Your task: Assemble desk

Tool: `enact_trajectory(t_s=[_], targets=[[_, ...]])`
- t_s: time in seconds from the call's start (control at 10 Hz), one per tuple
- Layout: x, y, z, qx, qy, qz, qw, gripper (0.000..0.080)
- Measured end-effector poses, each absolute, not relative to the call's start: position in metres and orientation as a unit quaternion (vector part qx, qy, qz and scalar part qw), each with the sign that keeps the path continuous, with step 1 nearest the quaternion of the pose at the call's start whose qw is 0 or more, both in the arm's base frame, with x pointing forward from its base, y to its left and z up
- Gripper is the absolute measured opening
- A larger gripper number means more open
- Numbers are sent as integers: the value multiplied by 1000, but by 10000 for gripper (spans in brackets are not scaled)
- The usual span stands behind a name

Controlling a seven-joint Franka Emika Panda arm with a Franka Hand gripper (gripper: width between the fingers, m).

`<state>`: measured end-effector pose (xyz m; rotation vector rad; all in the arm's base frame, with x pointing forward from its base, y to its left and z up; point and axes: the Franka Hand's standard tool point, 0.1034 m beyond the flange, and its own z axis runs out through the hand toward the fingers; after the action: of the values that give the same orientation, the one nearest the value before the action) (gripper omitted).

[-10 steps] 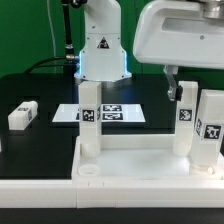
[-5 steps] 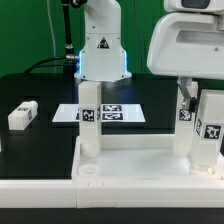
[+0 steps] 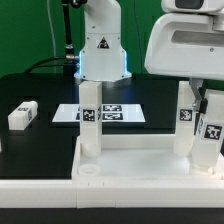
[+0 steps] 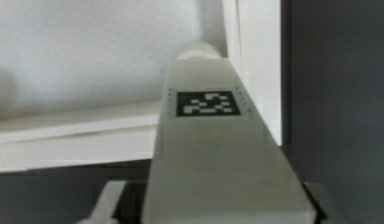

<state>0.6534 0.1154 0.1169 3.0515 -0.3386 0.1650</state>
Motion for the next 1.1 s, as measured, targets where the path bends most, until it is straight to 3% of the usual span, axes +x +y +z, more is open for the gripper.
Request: enact_trajectory(t_s=[0.6, 0.9, 1.1], targets=[[650, 107, 116, 930, -362, 68, 16, 288], [650, 95, 115, 849, -524, 59, -27, 290], [649, 89, 115, 796, -602, 41, -45, 290]])
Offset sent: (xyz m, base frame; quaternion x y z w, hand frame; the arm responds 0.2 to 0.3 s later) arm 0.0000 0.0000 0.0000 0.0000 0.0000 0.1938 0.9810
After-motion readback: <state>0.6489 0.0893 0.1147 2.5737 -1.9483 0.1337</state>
